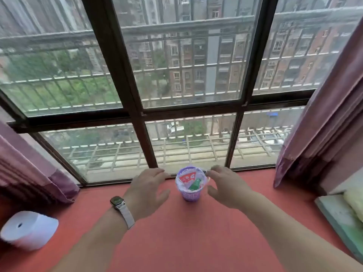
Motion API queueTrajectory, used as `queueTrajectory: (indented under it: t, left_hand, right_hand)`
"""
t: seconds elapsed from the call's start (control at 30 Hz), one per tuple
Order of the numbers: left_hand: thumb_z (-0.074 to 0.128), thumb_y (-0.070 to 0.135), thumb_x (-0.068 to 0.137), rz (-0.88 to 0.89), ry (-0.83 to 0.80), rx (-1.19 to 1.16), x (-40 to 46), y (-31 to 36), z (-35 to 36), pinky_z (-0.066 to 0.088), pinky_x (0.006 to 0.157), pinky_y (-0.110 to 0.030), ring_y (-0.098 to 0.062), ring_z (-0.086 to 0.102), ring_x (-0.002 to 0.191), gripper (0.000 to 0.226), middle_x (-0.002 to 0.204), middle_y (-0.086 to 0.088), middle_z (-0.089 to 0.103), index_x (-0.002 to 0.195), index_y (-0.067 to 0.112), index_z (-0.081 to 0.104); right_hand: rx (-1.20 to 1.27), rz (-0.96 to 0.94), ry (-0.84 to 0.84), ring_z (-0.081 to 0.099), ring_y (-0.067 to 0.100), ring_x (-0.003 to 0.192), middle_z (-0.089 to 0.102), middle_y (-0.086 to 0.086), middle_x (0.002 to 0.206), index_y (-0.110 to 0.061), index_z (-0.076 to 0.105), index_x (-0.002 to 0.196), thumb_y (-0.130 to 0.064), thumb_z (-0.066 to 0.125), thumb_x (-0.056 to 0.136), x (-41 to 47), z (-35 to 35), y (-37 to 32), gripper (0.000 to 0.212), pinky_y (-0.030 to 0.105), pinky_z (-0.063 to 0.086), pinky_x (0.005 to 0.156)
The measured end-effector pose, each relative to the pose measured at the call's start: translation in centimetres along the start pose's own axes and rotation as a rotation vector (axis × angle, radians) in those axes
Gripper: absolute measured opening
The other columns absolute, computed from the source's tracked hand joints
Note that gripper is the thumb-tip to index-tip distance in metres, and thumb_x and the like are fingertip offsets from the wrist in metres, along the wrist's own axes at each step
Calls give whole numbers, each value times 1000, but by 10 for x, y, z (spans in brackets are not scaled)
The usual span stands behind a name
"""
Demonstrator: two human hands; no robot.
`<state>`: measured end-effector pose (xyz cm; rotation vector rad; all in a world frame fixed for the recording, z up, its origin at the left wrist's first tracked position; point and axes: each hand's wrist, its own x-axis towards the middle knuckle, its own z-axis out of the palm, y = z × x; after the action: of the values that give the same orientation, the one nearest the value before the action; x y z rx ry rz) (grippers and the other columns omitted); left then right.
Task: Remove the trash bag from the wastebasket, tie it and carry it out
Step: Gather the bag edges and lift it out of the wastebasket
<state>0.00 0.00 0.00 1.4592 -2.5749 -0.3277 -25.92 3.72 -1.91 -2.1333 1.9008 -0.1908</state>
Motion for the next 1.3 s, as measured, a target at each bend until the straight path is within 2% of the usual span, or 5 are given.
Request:
queueTrajectory:
  t: [0.17,0.57,0.73,0.9,1.3]
  left_hand:
    - [54,43,85,-10,-36,10,46,8,11,34,106,-36,-16,41,130,49,138,5,51,131,25,53]
    - [59,37,74,96,56,-71,190,-35,46,48,90,-39,-27,62,109,45,116,-4,67,114,17,66]
    - [58,42,79,47,-30,-145,263,-78,60,39,101,-36,-19,49,124,51,130,4,58,126,24,58]
    - [56,42,83,44,-82,-148,334,-125,72,34,105,-34,-17,43,128,49,136,7,53,130,26,53]
    - [51,46,86,-150,-279,-219,409,-179,126,40,96,-34,-19,49,120,49,130,2,55,129,23,51]
  right_hand:
    - [75,-19,59,49,26,113,52,-1,125,-21,54,125,-35,54,85,28,-9,26,42,37,42,93]
    - [-12,-4,4,46,23,117,50,-1,131,-22,51,129,-37,52,86,139,-7,71,45,34,38,96]
    - [14,65,-34,47,22,116,52,-2,126,-23,52,129,-38,51,86,205,-14,84,45,34,39,96]
    - [-13,122,-55,47,25,119,50,0,130,-22,52,127,-40,51,87,277,-16,95,44,36,42,94]
    - [99,139,-198,46,21,119,51,-6,127,-27,52,126,-42,49,85,383,22,144,43,37,44,93]
